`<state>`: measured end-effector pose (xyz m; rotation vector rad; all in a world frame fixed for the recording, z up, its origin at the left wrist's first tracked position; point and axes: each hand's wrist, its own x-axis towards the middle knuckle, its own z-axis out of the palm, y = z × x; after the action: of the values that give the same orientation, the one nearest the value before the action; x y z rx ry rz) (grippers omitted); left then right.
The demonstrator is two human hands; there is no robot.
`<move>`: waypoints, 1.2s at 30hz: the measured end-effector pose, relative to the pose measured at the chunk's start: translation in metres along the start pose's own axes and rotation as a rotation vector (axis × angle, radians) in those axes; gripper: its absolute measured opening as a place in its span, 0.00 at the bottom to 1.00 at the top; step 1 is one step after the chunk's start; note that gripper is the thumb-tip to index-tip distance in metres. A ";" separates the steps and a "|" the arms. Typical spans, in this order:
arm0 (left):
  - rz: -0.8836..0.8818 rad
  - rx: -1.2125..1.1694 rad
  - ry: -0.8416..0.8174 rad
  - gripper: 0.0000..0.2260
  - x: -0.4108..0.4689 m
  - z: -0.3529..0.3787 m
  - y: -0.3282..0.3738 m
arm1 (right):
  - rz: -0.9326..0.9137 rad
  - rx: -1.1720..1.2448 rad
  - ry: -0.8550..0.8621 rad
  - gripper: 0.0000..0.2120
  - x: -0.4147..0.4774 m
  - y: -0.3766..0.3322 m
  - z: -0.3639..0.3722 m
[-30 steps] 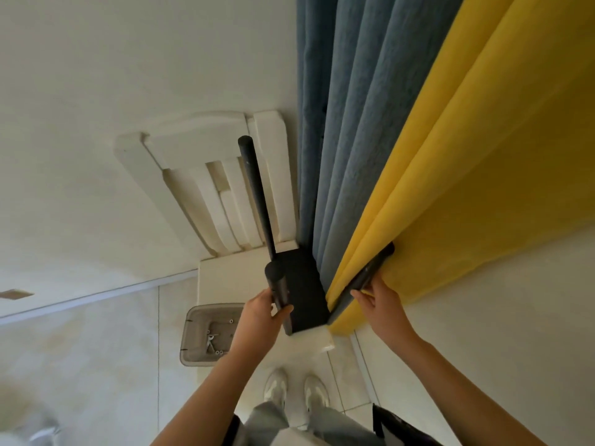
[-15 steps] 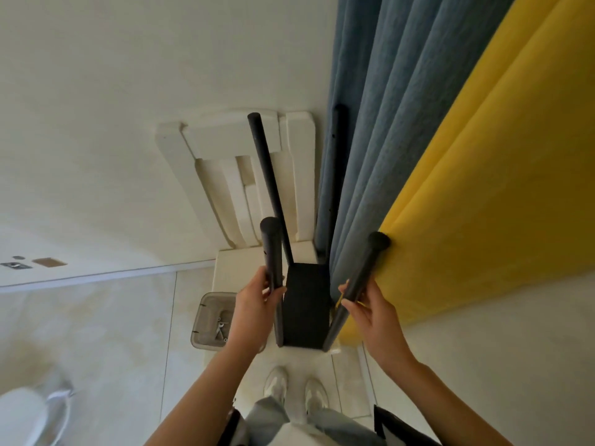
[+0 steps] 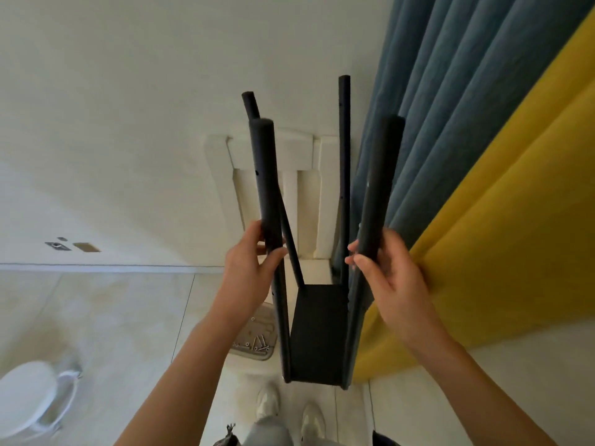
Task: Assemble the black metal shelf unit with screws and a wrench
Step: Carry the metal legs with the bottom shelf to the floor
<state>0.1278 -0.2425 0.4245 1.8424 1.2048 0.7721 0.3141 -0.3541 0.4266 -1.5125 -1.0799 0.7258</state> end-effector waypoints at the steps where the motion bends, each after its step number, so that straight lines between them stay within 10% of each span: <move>1: 0.016 -0.004 0.024 0.15 -0.001 -0.008 0.008 | -0.029 0.012 -0.008 0.23 0.002 -0.010 0.001; 17: 0.046 -0.004 0.408 0.16 -0.080 -0.158 0.026 | -0.263 0.132 -0.329 0.22 0.003 -0.130 0.104; 36: -0.361 0.129 0.802 0.17 -0.256 -0.400 -0.140 | -0.150 0.199 -0.827 0.19 -0.080 -0.180 0.432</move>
<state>-0.3543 -0.3334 0.4884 1.3541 2.0559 1.2950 -0.1437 -0.2489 0.4953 -0.9410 -1.6416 1.3631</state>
